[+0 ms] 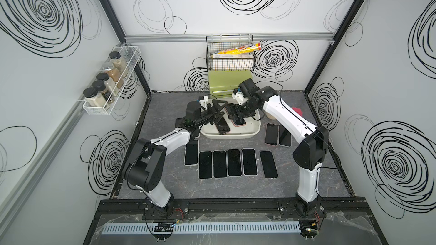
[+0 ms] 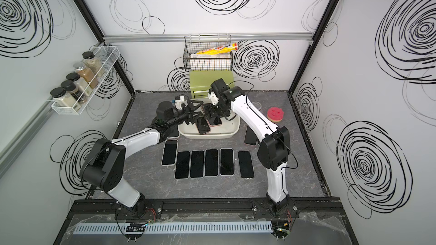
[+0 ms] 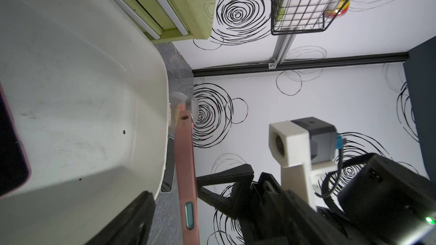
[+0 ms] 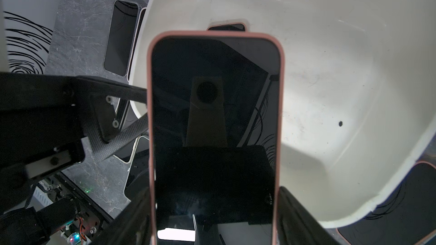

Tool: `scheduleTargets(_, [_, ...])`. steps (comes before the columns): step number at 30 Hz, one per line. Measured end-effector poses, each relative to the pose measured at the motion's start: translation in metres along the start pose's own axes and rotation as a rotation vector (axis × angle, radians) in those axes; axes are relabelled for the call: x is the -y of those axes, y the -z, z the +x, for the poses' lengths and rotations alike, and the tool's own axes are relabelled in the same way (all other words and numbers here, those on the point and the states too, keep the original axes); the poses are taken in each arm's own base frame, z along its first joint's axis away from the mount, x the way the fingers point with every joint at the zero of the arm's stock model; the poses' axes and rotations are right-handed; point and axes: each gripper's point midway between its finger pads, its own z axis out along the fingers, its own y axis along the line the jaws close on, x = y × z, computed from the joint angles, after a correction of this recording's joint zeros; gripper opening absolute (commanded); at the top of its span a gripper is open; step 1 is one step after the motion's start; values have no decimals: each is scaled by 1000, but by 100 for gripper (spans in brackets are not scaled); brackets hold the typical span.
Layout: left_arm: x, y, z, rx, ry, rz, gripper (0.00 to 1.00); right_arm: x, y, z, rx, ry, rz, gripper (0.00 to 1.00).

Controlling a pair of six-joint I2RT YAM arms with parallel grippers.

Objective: Take the phone out of the storage box
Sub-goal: Pick up the phone from the storage box.

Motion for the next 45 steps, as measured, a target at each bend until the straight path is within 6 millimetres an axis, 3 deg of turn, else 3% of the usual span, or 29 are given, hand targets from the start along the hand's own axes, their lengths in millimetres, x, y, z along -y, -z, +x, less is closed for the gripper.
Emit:
scheduleTargets(6, [-13,-6,1,-17,26,-28,72,-3,-3,2,-5,1,-12,42])
scheduleTargets(11, [-13,-14,3,-39,31,-29,58,-9,-4,5,-9,6,-25,42])
scheduleTargets(17, [-17,-16,8,-60,37,-44,30,-11,-8,12,-27,2,-32,39])
scheduleTargets(24, [-27,-19,11,-84,37,-66,16,-11,-7,12,-20,-1,-29,39])
scheduleTargets(25, [-28,-20,11,-86,39,-73,14,-10,-7,12,-19,1,-21,42])
scheduleTargets(28, [-29,-21,10,-94,37,-86,8,-7,-7,11,-15,5,-8,69])
scheduleTargets(34, [-24,-18,5,-128,2,-96,5,-10,-7,11,-11,6,-19,100])
scheduleTargets(40, [-20,-6,-18,-139,-86,-126,3,-19,9,-5,44,36,-39,100])
scheduleTargets(45, [-40,20,-41,-116,-113,-206,1,-27,25,-20,97,56,-60,100])
